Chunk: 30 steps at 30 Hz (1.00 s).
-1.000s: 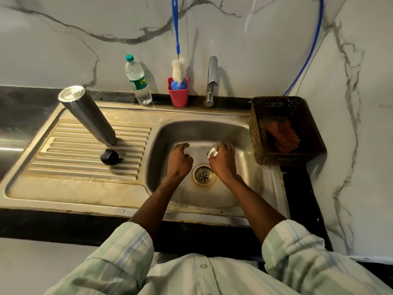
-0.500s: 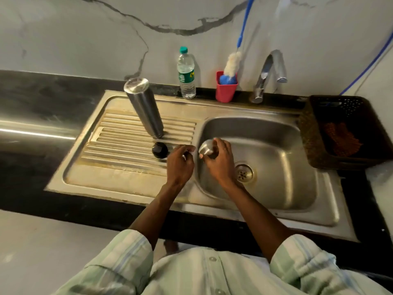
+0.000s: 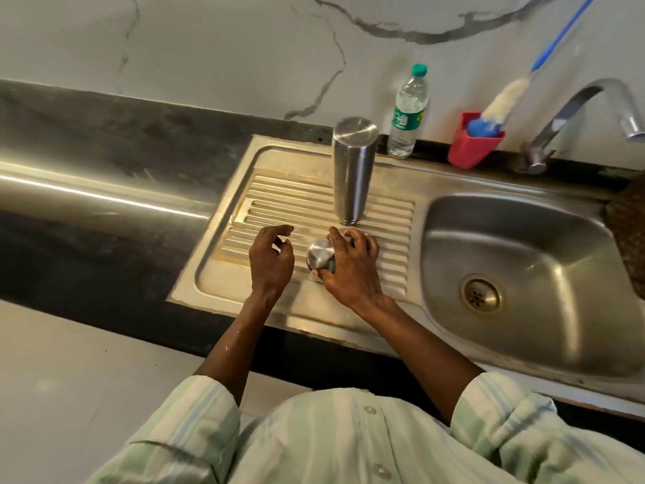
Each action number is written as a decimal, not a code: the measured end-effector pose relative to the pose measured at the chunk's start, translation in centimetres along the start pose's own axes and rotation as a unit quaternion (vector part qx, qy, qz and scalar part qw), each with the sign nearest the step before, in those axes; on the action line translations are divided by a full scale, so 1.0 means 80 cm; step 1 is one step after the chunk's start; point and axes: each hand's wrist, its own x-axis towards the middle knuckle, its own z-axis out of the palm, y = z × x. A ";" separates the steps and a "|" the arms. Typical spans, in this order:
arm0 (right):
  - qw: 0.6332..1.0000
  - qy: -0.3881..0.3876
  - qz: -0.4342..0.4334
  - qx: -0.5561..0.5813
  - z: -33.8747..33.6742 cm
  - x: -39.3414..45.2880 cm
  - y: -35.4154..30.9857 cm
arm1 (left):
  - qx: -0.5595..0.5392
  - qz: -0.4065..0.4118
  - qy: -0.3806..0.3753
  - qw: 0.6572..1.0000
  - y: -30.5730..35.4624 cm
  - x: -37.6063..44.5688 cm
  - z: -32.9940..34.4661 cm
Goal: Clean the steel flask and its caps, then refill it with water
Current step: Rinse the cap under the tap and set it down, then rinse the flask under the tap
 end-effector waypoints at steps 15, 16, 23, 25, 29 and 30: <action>0.982 0.152 0.068 0.084 -0.006 0.016 0.003 | -0.090 0.025 -0.080 0.992 0.026 0.045 0.021; 0.974 0.179 0.094 0.102 -0.015 0.022 0.008 | -0.094 0.028 -0.096 0.991 0.036 0.050 0.025; 0.940 0.195 0.210 0.185 -0.068 0.071 0.038 | -0.065 0.017 -0.167 0.984 0.096 0.084 0.064; 0.939 0.188 0.217 0.190 -0.077 0.075 0.045 | -0.081 0.015 -0.164 0.983 0.109 0.090 0.073; 0.936 0.173 0.223 0.212 -0.091 0.070 0.060 | -0.109 0.013 -0.151 0.982 0.134 0.091 0.086; 0.934 0.167 0.226 0.219 -0.096 0.066 0.065 | -0.107 0.004 -0.138 0.985 0.138 0.090 0.089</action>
